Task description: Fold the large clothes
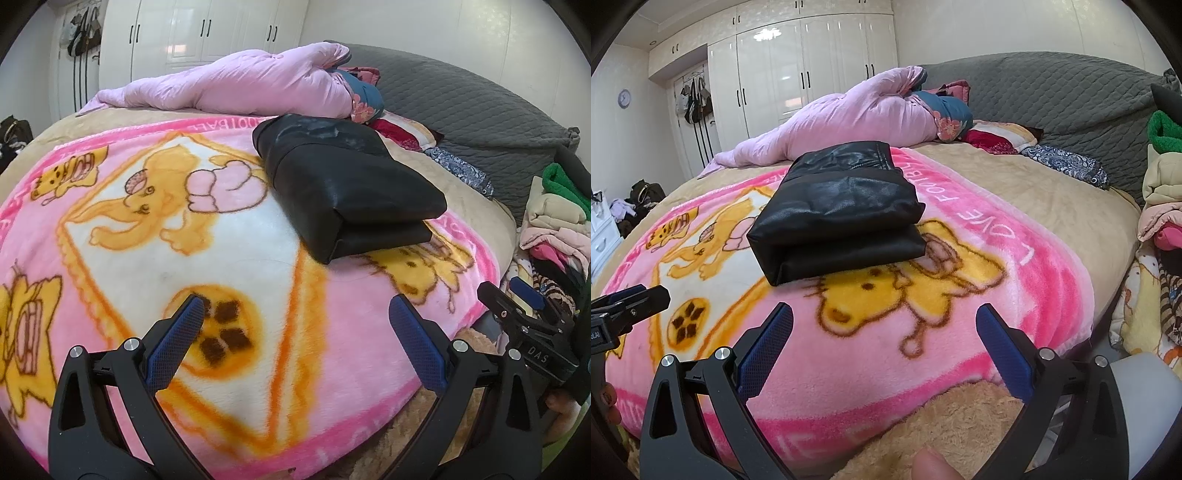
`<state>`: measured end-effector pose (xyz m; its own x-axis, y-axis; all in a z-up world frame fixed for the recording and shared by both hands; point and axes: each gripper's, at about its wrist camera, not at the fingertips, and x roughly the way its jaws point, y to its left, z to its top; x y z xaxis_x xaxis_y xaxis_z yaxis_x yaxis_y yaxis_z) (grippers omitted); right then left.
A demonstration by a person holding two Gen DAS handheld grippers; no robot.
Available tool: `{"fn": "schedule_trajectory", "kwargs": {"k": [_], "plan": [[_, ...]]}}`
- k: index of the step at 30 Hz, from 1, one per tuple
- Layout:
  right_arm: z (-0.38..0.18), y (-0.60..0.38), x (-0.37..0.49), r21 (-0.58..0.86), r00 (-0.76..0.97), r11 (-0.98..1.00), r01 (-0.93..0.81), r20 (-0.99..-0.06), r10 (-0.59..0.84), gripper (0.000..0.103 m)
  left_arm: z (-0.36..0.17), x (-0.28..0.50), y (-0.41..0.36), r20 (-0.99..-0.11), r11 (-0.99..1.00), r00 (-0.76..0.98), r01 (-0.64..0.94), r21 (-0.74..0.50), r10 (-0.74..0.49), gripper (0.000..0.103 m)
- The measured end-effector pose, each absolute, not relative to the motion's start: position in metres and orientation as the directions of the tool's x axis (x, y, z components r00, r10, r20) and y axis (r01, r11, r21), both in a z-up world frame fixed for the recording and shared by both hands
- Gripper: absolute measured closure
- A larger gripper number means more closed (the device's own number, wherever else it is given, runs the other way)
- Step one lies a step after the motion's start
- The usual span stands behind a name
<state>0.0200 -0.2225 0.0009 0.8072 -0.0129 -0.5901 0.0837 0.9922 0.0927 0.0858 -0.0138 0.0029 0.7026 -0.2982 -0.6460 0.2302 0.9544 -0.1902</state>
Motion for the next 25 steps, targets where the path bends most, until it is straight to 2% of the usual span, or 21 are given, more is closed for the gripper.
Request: {"fn": "schedule_trajectory", "kwargs": {"k": [10,17,20,22,25], "plan": [[0.002,-0.227,0.019,0.088,0.805,0.990,0.113,-0.591,-0.039,0.004,-0.006,0.091,-0.013,-0.667,0.950,0.677,0.232,-0.207,-0.311,0.009],[0.000,-0.273,0.000,0.085,0.795,0.949,0.305,-0.571,-0.204,0.004,-0.022,0.102,0.014,-0.711,0.963,0.650,0.150,-0.224,-0.267,0.009],[-0.008,-0.321,-0.015,0.055,0.726,0.880,0.473,-0.590,-0.353,0.004,-0.026,0.117,0.056,-0.737,0.976,0.648,0.054,-0.209,-0.193,0.009],[-0.020,-0.367,-0.027,-0.003,0.621,0.794,0.608,-0.622,-0.477,0.004,-0.029,0.129,0.103,-0.751,0.983,0.649,-0.028,-0.179,-0.118,0.009],[-0.044,-0.444,-0.052,-0.106,0.387,0.604,0.790,-0.678,-0.625,0.004,-0.035,0.146,0.198,-0.782,0.969,0.617,-0.236,-0.075,0.090,0.009]]}}
